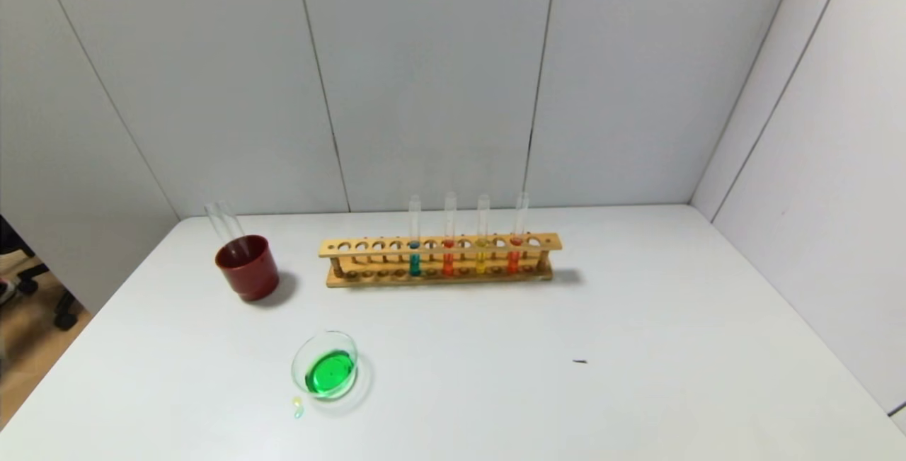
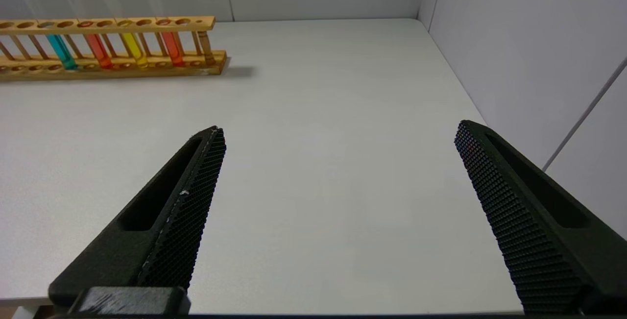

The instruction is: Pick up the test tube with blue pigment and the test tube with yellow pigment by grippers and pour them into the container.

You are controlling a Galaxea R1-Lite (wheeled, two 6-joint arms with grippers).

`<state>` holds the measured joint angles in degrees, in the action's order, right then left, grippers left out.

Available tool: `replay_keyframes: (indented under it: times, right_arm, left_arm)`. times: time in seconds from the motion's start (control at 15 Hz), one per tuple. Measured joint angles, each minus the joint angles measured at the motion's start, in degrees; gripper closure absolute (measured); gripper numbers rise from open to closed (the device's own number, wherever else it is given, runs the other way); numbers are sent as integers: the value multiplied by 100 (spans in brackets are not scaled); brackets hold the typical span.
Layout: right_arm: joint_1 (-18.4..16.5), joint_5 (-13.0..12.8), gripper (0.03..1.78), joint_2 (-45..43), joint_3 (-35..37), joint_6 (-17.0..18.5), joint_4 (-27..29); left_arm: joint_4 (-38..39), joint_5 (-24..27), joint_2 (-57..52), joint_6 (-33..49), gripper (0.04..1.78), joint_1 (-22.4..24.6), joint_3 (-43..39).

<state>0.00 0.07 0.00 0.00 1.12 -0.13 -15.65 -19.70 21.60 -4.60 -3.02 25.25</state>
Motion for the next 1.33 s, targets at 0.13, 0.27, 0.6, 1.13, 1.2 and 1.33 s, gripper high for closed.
replay_keyframes:
  times: [0.13,0.27,0.6,1.13,1.2,1.33]
  right_arm:
    - [0,2,10,0,0,0,-2]
    - [0,0,10,0,0,2,-2]
    - [0,2,10,0,0,2,0]
    - [0,0,10,0,0,-18,11]
    - [0,0,10,0,0,-13,9]
    - [0,-2,10,0,0,-9,11]
  left_arm:
    - [-177,236,-597,-52,8,90,-304]
    - [-280,708,-1193,-201,8,195,-601]
    - [347,1190,-2050,-361,8,297,-1718]
    - [998,2010,-2171,322,8,289,-2314]
    - [1009,2030,-2171,234,8,286,-2321]
    - [1036,2088,-2171,-78,8,286,-2334]
